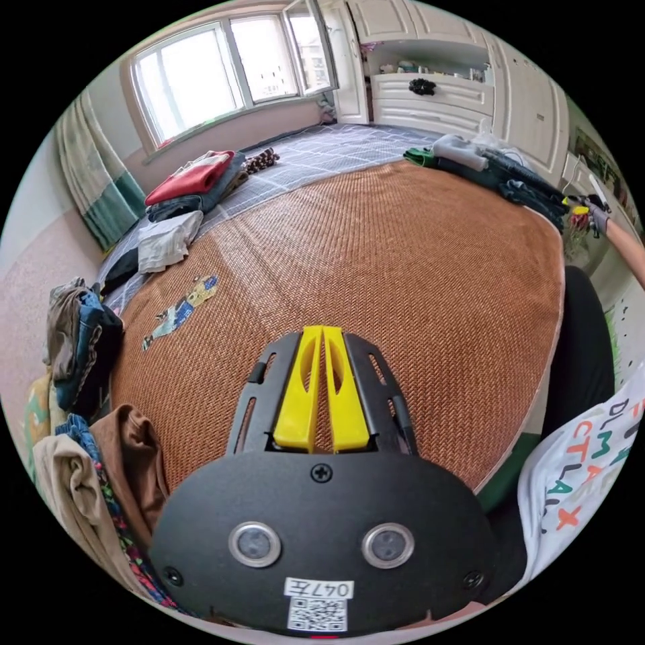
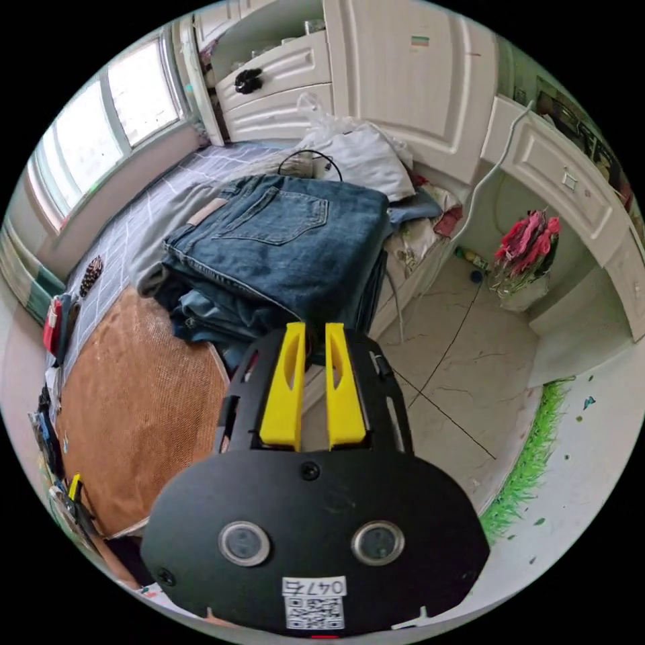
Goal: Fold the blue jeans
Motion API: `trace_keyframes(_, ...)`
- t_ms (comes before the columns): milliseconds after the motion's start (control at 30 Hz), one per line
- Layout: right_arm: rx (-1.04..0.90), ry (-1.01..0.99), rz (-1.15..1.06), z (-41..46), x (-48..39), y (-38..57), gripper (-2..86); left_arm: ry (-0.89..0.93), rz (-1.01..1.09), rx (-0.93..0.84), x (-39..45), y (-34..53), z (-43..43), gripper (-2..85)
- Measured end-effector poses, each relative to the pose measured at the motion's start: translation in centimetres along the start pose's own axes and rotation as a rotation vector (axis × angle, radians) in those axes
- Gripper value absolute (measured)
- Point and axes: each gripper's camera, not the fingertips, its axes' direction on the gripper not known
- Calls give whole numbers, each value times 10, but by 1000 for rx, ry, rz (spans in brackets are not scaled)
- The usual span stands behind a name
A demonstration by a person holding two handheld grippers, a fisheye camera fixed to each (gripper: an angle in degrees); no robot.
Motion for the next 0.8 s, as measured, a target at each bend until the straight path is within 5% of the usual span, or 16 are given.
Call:
trace_keyframes(233, -204, 304, -609, -20, -147, 16, 4, -109, 83, -36, -3, -2, 11, -10)
trace_keyframes(400, -213, 15, -872, -75, -278, 38, 2, -68, 17, -8, -44, 7, 5, -10)
trace_keyframes(567, -207, -256, -991, -29, -409, 64, -1, 70, -143, 88, -111, 32, -18, -10)
trace_keyframes(800, -147, -847, -801, 96, -574, 99, 26, 321, -396, 242, -217, 82, -33, -10)
